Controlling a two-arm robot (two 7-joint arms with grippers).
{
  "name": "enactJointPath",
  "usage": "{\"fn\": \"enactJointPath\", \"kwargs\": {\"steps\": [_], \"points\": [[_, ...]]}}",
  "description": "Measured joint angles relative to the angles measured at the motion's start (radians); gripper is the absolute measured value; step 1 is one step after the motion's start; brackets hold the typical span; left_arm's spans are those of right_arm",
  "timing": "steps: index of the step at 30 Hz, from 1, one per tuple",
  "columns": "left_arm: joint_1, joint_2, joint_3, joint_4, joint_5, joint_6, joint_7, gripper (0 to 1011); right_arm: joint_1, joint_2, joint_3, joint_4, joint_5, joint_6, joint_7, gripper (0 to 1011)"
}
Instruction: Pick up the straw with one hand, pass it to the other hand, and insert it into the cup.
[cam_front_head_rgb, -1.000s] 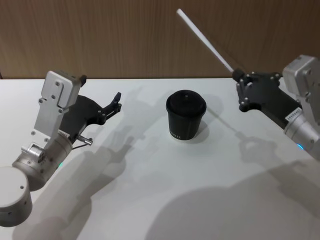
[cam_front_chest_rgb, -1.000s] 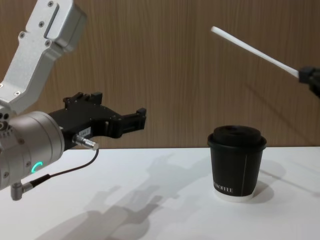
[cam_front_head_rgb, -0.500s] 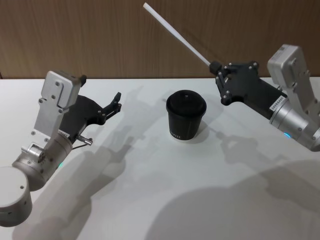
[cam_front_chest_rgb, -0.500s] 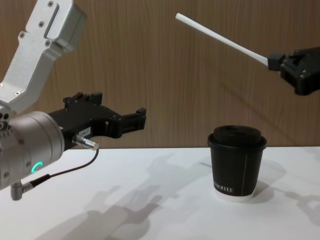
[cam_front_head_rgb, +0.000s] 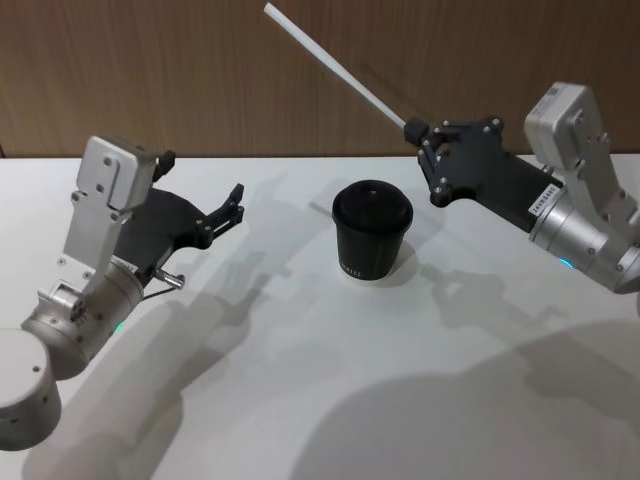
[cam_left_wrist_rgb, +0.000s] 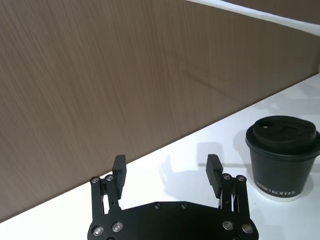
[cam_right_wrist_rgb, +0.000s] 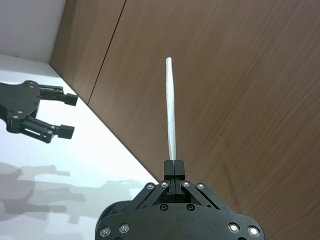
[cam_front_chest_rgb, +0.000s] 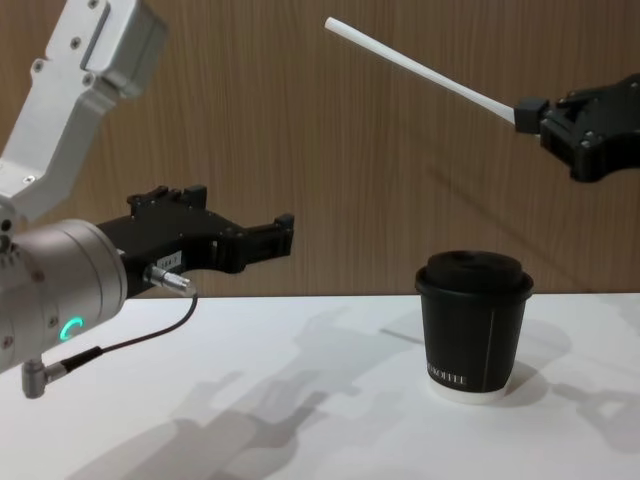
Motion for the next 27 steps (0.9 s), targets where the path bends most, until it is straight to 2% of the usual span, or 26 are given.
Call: {"fn": "enactJointPath", "kwargs": {"steps": [4,5,11,14,15,16,27], "points": [[-0.001,-0.005,-0.015,-0.003,-0.049,0.019,-0.037,1000,0.005,0.0,-0.003,0.002,0.002,-0.001,0.005,0],[-0.001,-0.005,-0.015,-0.003,-0.049,0.019,-0.037,1000,0.005,0.0,-0.003,0.002,0.002,-0.001,0.005,0],[-0.003,-0.015,-0.045,-0.008,-0.142,0.058,-0.103,1000,0.009,-0.001,-0.006,0.004,0.003,-0.003,0.009,0],[-0.005,-0.019,-0.057,-0.011,-0.174,0.072,-0.124,1000,0.011,-0.001,-0.007,0.005,0.003,-0.004,0.011,0],[-0.007,-0.022,-0.063,-0.012,-0.199,0.084,-0.141,1000,0.011,-0.001,-0.007,0.005,0.004,-0.004,0.011,0],[-0.007,-0.022,-0.063,-0.012,-0.199,0.084,-0.141,1000,0.011,-0.001,-0.007,0.005,0.004,-0.004,0.011,0],[-0.031,-0.046,-0.115,-0.02,-0.389,0.167,-0.256,1000,0.013,-0.001,-0.008,0.006,0.005,-0.005,0.013,0]]}}
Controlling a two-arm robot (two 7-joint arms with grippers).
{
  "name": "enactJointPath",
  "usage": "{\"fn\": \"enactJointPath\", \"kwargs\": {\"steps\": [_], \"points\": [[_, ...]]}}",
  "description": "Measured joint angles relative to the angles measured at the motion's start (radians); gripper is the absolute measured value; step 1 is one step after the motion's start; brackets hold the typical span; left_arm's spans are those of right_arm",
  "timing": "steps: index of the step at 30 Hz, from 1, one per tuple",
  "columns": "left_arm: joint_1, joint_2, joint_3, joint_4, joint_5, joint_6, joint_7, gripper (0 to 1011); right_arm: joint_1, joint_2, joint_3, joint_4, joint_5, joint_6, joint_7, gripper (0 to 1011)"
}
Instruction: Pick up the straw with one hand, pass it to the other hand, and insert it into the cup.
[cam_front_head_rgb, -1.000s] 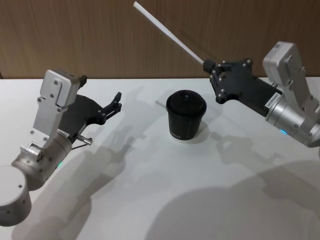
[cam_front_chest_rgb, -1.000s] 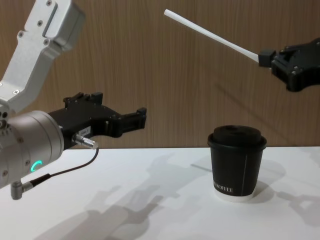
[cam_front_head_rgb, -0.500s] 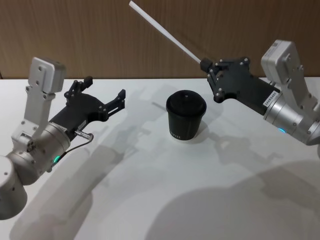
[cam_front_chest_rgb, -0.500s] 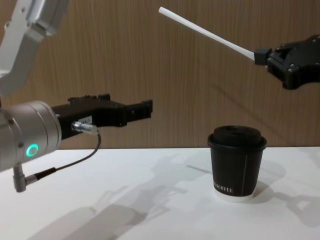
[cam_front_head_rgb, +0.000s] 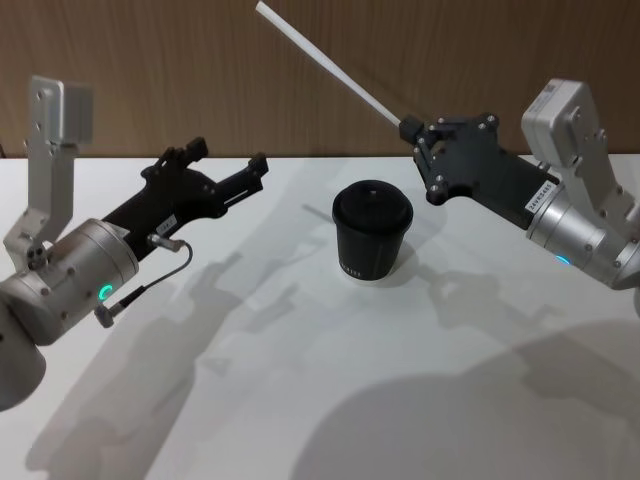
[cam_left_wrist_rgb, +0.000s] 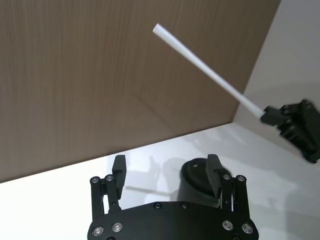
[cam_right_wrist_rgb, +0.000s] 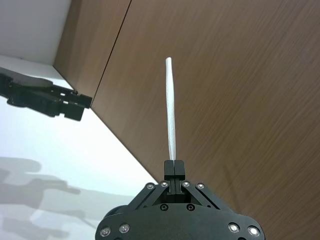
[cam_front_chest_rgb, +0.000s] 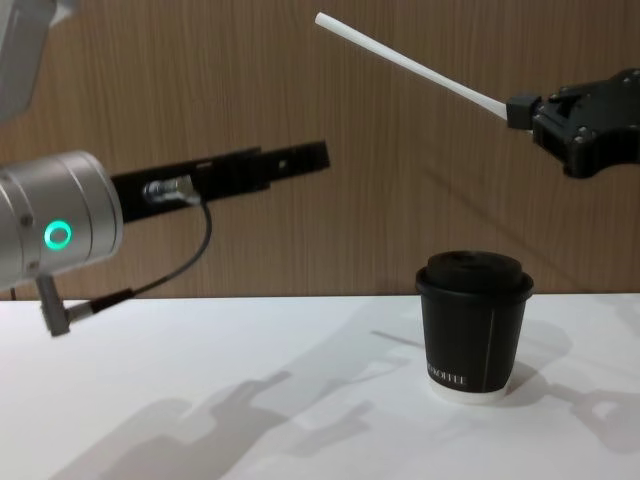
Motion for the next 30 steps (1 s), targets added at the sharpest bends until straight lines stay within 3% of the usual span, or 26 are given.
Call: {"fn": "enactJointPath", "kwargs": {"steps": [1,4,14,16,23,30], "points": [[0.0,0.0,0.0,0.0,0.0,0.0,0.0,1000,0.0,0.0,0.0,0.0,0.0,0.0,0.0,0],[-0.014,-0.011,-0.013,0.0,-0.063,0.029,-0.034,1000,0.0,0.0,-0.001,0.0,0.0,0.0,0.0,0],[-0.062,-0.05,-0.036,0.019,-0.195,0.089,-0.101,1000,0.001,0.0,-0.001,0.001,0.0,0.0,0.001,0],[-0.081,-0.067,-0.042,0.031,-0.239,0.108,-0.121,1000,0.001,0.0,-0.001,0.001,0.0,0.0,0.002,0],[-0.131,-0.112,-0.049,0.072,-0.321,0.14,-0.154,1000,0.002,0.0,-0.001,0.001,0.0,0.0,0.002,0],[-0.17,-0.146,-0.046,0.11,-0.367,0.162,-0.156,1000,0.002,0.0,-0.001,0.001,0.0,0.0,0.002,0]]}}
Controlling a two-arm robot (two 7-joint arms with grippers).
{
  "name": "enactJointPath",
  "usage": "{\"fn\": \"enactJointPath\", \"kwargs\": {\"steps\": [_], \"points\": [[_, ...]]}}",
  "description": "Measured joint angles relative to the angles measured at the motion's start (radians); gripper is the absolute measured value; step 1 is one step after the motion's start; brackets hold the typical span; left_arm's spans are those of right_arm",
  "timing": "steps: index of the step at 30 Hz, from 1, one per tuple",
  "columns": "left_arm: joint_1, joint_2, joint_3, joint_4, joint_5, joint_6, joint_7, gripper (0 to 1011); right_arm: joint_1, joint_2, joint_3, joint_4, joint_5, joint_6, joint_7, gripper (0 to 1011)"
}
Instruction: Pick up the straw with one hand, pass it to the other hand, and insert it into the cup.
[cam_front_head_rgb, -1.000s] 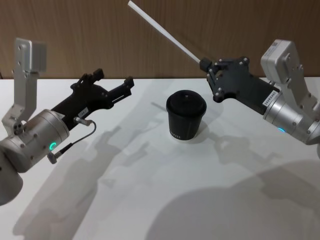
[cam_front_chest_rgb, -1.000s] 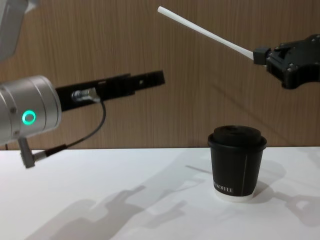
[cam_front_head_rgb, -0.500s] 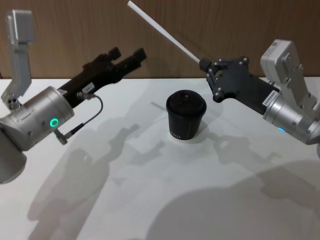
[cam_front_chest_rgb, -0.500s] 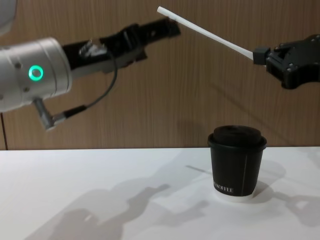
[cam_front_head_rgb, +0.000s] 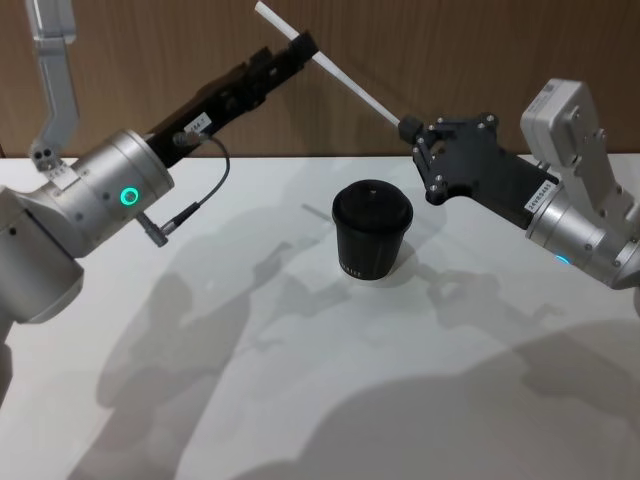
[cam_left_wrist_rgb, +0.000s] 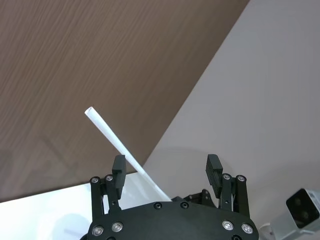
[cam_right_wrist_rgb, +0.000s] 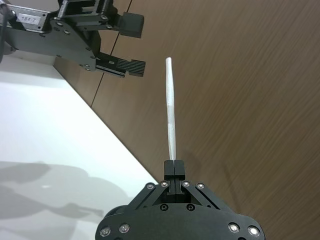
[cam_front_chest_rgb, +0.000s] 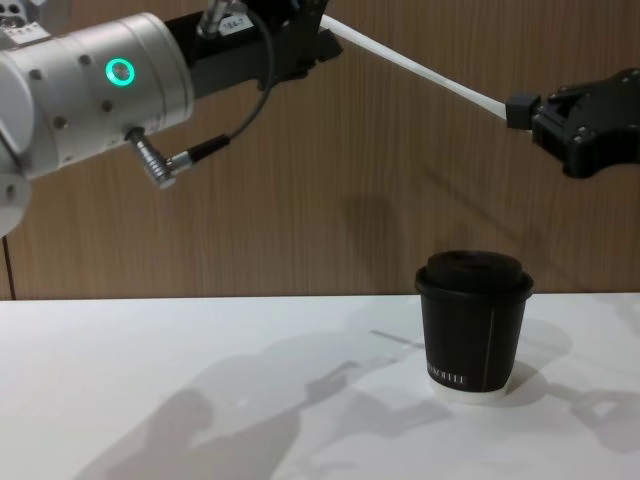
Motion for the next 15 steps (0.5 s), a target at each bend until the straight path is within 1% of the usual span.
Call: {"fn": "enactJointPath", "kwargs": {"steps": [8,15], "points": [[-0.033,-0.027,0.012,0.043,-0.02,0.015,0.035,1000,0.0,0.0,0.0,0.0,0.0,0.0,0.0,0],[-0.051,-0.041,0.024,0.072,-0.027,0.018,0.051,1000,0.0,0.0,0.0,0.0,0.0,0.0,0.0,0]]}}
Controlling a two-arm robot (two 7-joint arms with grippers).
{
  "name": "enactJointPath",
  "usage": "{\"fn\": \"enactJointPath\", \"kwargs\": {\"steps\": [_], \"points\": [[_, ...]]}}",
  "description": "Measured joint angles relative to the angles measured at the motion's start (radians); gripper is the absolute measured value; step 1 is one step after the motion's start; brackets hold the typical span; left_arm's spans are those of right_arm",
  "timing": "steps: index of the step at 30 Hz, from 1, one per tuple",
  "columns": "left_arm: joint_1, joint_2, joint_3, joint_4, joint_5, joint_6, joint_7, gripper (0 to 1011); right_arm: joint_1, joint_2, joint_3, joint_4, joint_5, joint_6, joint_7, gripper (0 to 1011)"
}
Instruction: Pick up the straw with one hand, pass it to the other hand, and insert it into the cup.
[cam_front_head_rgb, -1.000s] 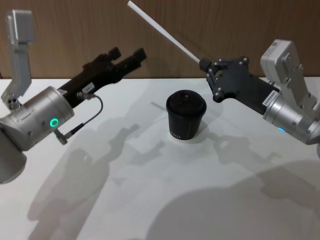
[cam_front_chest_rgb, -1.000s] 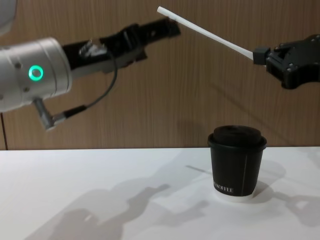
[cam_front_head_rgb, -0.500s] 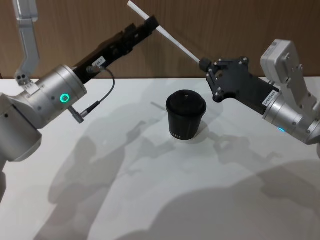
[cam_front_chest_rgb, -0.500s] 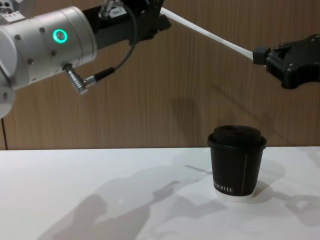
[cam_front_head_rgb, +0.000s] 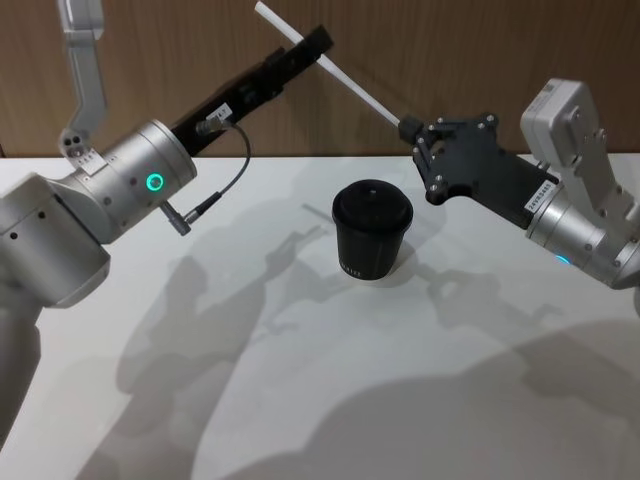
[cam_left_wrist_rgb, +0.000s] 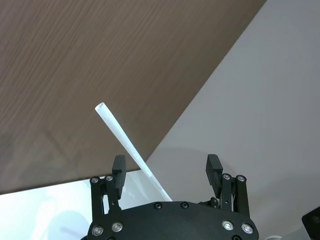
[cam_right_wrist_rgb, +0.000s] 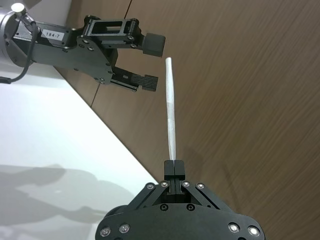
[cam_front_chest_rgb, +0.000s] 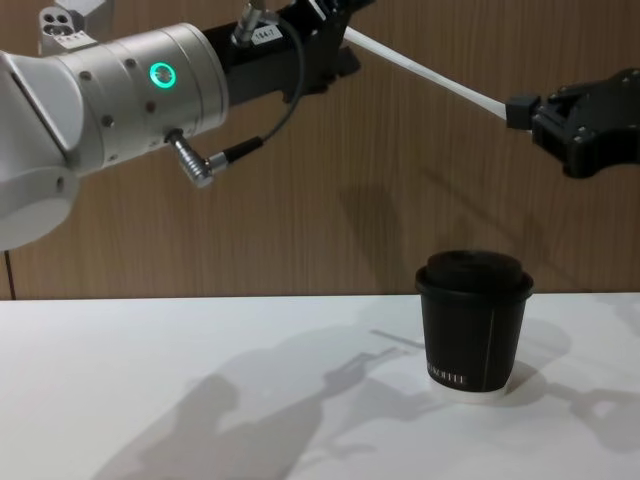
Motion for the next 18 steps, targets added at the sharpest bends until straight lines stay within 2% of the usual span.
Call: {"fn": "enactJointPath", "kwargs": {"steps": [18], "points": [[-0.058,-0.037,0.042,0.081,-0.014,-0.013,-0.025,1000,0.0,0.0,0.0,0.0,0.0,0.0,0.0,0]]}}
